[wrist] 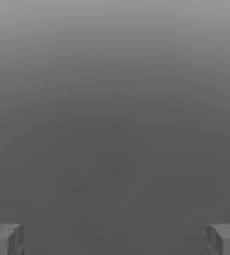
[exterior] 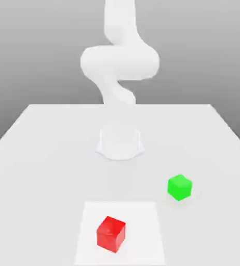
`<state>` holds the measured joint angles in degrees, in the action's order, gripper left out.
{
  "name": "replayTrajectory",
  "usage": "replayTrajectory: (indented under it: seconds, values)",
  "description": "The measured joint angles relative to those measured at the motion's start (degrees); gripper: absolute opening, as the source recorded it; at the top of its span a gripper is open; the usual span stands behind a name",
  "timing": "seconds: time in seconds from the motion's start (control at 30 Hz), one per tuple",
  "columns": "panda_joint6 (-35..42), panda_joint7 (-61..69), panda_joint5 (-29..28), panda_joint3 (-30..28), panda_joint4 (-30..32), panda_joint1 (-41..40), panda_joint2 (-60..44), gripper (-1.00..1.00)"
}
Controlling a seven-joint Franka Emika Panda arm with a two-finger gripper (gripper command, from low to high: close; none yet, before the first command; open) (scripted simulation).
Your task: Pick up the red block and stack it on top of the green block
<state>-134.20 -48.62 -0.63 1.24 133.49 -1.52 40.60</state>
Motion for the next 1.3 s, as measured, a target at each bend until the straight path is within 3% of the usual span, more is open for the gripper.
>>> replayTrajectory:
  seconds: [0.5,0.73,0.9,0.93,1.17,1.3]
  values:
    - [-14.47,-16.72,-3.77,4.25,10.24,-6.36,-31.6,0.0]
    - [-21.25,-21.77,-1.81,4.3,15.01,-6.99,-45.9,0.0]
    - [-29.26,-23.7,-3.15,2.94,14.37,-6.01,-56.19,0.0]
    - [-31.01,-24.04,-3.6,2.41,14.08,-5.57,-58.27,-1.0]
    - [-31.5,-24.32,-3.96,2.5,14.01,-5.72,-58.79,-1.0]
    - [-25.72,-22.95,-2.1,3.71,15.06,-6.55,-51.94,-1.0]
